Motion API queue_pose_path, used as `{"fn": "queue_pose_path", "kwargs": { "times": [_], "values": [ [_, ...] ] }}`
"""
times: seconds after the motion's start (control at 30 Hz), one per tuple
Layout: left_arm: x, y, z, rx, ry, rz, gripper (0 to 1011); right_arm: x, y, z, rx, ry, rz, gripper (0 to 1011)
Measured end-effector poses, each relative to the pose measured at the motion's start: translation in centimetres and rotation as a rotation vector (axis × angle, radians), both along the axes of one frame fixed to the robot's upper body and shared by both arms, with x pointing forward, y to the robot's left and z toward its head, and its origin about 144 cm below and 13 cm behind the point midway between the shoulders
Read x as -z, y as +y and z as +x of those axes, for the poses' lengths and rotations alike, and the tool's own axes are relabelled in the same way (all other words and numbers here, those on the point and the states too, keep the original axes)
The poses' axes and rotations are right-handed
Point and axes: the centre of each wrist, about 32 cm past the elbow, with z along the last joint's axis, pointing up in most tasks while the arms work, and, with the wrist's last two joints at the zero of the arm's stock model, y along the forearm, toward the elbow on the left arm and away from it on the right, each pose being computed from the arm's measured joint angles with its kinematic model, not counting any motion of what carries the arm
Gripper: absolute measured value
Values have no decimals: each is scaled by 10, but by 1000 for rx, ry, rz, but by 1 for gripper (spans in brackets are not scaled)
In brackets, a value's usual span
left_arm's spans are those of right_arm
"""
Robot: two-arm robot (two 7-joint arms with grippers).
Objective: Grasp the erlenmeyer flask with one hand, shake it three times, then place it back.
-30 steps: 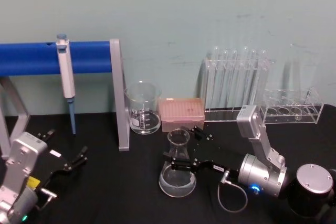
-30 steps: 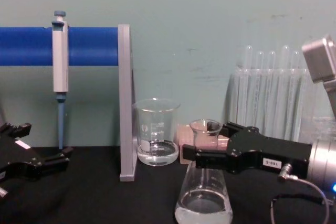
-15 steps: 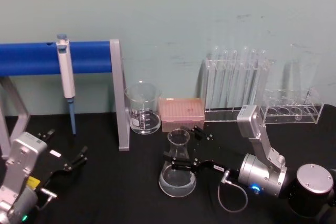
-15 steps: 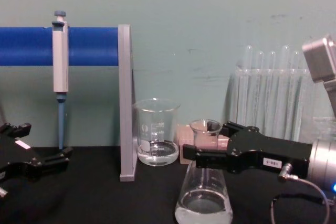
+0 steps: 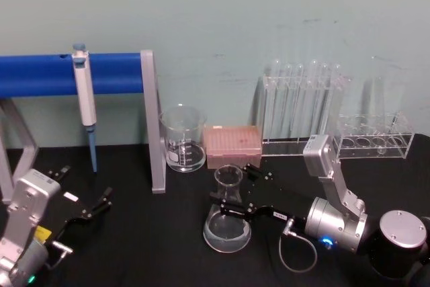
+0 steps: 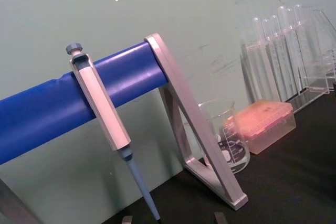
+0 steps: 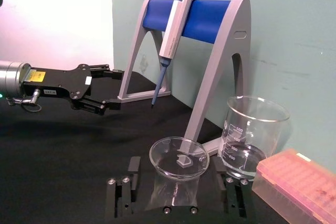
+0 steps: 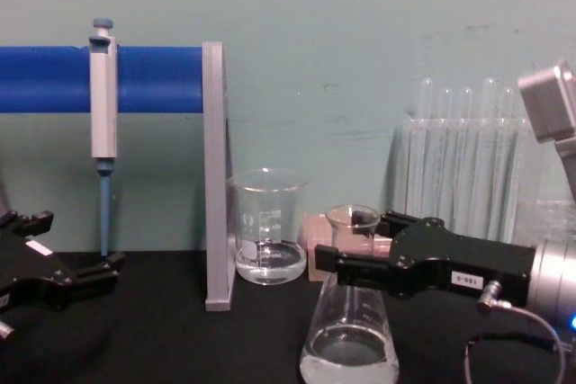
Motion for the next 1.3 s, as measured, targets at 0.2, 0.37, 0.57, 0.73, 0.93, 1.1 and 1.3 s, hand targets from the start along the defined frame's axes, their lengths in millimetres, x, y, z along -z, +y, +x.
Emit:
{"fn": "queue_pose_path", "kwargs": {
  "times": [0.2,0.37,0.57,0.73,0.93,1.1,1.3],
  "values": [
    [0,0,0,0,0,0,1001,0,0,0,0,0,0,713],
    [0,0,0,0,0,0,1001,0,0,0,0,1,0,536],
    [0,0,0,0,0,0,1001,0,0,0,0,1,0,459],
    [0,0,0,0,0,0,1001,0,0,0,0,1,0,459],
    [0,0,0,0,0,0,1001,0,0,0,0,1,0,459],
    [0,0,0,0,0,0,1001,0,0,0,0,0,0,459],
    [0,0,0,0,0,0,1001,-1,-1,-1,0,1,-2,459]
  ]
}}
